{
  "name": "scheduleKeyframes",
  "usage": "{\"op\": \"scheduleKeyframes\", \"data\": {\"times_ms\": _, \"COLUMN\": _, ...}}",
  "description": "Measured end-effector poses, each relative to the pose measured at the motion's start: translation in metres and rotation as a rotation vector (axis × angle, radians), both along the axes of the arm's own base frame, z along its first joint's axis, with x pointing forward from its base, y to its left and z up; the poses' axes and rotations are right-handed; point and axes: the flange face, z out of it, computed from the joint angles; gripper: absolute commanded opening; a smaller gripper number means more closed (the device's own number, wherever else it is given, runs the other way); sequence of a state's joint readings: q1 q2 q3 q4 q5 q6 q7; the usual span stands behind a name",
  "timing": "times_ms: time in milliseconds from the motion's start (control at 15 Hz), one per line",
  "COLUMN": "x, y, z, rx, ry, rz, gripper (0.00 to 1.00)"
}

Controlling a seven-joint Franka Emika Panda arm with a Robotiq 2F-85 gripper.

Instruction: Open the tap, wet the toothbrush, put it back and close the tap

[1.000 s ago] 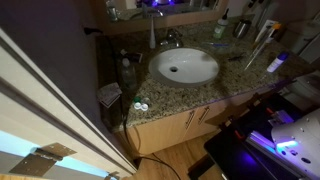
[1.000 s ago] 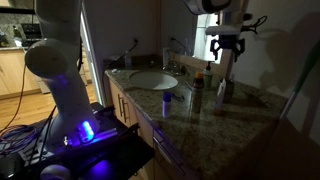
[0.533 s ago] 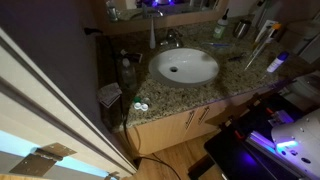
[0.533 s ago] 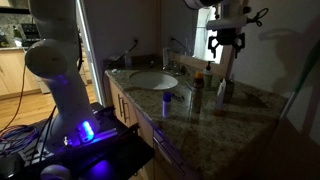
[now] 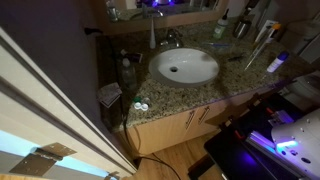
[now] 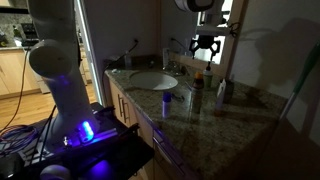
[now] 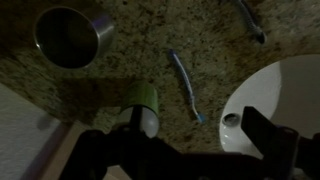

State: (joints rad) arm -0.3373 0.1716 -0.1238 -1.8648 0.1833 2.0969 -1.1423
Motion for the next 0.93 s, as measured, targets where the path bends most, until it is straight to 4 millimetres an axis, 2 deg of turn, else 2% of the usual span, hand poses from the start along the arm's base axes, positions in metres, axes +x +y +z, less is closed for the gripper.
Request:
{"op": "scheduleKeyframes", "data": {"times_ms": 133, "x": -0.005, "y": 0.008, "z": -0.001, "rx": 0.011, "ry": 0.016, "rz": 0.049, "gripper": 1.0}}
{"op": "scheduleKeyframes", "data": {"times_ms": 267, "x": -0.008, "y": 0.008, "z": 0.0, "rx": 0.011, "ry": 0.015, "rz": 0.059, "gripper": 1.0}}
{"op": "scheduleKeyframes", "data": {"times_ms": 533, "x": -0.007, "y": 0.016, "z": -0.003, "rx": 0.012, "ry": 0.02, "rz": 0.08, "gripper": 1.0}}
{"op": "scheduleKeyframes", "data": {"times_ms": 667, "x": -0.005, "y": 0.035, "z": -0.016, "rx": 0.018, "ry": 0.034, "rz": 0.136, "gripper": 1.0}}
{"op": "scheduleKeyframes", "data": {"times_ms": 933, "x": 0.0, "y": 0.087, "z": -0.053, "rx": 0.016, "ry": 0.058, "rz": 0.231, "gripper": 1.0}}
